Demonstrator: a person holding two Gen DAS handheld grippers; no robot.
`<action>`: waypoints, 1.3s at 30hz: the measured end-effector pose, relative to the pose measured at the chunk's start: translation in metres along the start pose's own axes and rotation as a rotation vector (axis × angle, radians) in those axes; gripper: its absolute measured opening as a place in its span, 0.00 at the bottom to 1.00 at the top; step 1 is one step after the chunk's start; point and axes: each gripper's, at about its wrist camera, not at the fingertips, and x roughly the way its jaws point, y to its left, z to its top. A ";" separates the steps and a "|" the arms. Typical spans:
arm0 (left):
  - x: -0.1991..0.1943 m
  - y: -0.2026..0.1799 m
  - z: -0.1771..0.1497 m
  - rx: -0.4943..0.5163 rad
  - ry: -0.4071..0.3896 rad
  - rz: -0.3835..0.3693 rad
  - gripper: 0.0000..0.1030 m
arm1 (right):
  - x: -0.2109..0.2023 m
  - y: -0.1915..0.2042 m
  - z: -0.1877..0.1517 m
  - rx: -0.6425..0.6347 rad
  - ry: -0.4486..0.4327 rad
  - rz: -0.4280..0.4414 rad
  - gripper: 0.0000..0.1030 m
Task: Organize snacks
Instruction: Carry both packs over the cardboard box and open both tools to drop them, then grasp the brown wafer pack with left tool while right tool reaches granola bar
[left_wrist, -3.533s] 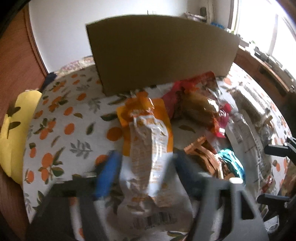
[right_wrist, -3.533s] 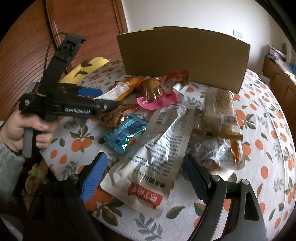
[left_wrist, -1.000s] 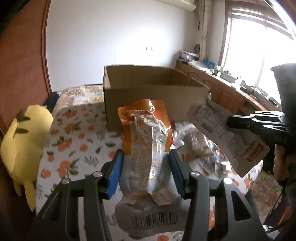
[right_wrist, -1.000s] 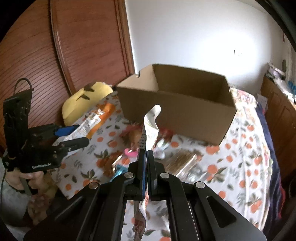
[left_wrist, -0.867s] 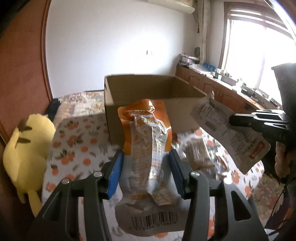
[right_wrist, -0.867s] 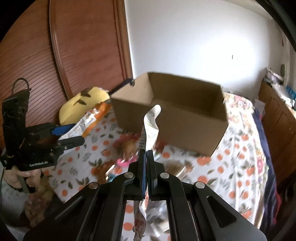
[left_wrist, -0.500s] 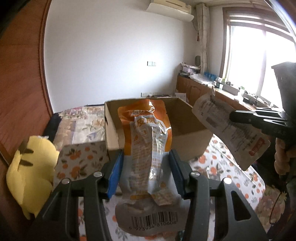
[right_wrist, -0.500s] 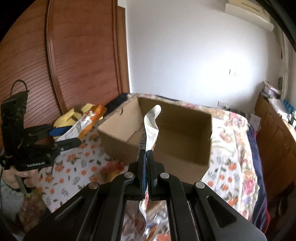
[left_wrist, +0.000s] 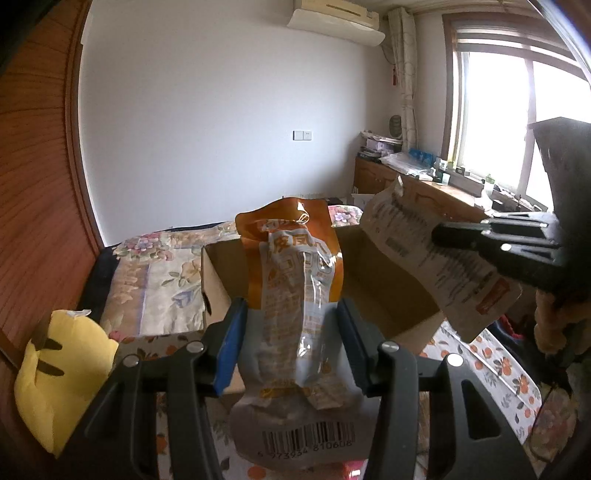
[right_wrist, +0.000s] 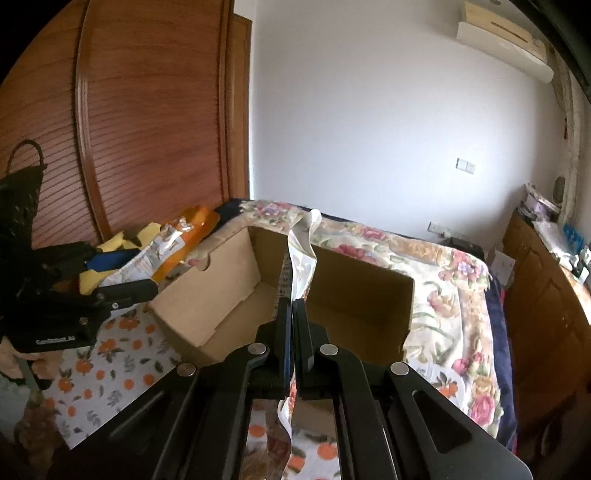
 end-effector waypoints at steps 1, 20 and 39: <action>0.006 0.001 0.003 -0.002 0.005 -0.001 0.48 | 0.008 -0.002 0.001 -0.005 0.005 -0.002 0.00; 0.104 0.014 0.006 -0.024 0.112 -0.003 0.49 | 0.095 -0.058 -0.014 0.090 0.070 -0.013 0.00; 0.097 0.003 0.005 -0.015 0.126 0.021 0.60 | 0.081 -0.054 -0.032 0.140 0.093 0.026 0.03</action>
